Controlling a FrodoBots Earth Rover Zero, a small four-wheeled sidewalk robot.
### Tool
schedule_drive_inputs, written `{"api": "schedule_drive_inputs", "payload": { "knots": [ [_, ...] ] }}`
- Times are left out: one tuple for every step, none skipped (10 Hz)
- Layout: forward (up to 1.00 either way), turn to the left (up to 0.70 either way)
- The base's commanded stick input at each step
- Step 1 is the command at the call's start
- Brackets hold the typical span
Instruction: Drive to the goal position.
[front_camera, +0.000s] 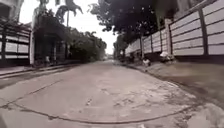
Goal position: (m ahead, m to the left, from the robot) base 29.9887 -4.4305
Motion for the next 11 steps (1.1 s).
{"api": "schedule_drive_inputs", "payload": {
  "knots": [
    [0.7,-0.17],
    [0.7,0.0],
    [0.7,0.0],
    [0.7,0.0],
    [0.7,0.0],
    [0.7,0.0],
    [0.7,0.0],
    [0.7,0.0],
    [0.7,0.0],
    [0.7,0.0],
    [0.7,0.0]
  ]
}}
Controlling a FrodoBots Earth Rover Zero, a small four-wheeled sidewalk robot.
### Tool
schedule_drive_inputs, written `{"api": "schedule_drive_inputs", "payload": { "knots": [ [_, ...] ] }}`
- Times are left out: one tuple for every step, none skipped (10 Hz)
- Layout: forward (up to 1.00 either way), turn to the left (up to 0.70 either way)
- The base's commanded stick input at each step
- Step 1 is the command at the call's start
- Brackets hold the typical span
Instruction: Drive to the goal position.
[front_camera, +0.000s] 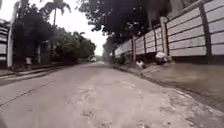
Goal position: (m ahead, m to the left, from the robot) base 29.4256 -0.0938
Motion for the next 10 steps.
{"api": "schedule_drive_inputs", "payload": {
  "knots": [
    [0.7,0.0],
    [0.7,0.0],
    [0.7,0.0],
    [0.7,0.0],
    [0.7,0.0],
    [0.7,0.0],
    [0.7,0.0],
    [0.7,0.0],
    [0.7,0.0],
    [0.7,0.0]
  ]
}}
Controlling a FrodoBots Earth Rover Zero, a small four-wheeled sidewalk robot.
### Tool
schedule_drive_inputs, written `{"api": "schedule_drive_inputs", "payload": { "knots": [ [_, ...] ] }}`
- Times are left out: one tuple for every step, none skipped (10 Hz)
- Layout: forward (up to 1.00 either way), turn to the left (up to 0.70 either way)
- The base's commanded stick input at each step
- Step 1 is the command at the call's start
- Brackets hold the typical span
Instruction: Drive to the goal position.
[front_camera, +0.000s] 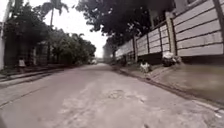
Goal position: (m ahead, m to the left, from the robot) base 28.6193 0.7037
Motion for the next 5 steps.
{"api": "schedule_drive_inputs", "payload": {
  "knots": [
    [0.7,0.0],
    [0.7,0.0],
    [0.7,0.0],
    [0.7,0.0],
    [0.7,0.0]
  ]
}}
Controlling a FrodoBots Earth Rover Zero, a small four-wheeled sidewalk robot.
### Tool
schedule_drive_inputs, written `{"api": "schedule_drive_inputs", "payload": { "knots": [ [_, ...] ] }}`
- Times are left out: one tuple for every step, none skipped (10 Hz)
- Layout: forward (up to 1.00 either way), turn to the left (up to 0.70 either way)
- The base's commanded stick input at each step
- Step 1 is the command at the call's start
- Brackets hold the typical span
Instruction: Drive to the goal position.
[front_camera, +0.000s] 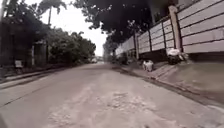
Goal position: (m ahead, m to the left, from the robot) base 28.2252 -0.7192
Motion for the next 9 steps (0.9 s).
{"api": "schedule_drive_inputs", "payload": {
  "knots": [
    [0.7,0.01],
    [0.7,0.03],
    [0.7,0.03],
    [0.7,0.03],
    [0.7,0.03],
    [0.7,0.03],
    [0.7,0.03],
    [0.7,0.03],
    [0.7,0.09]
  ]
}}
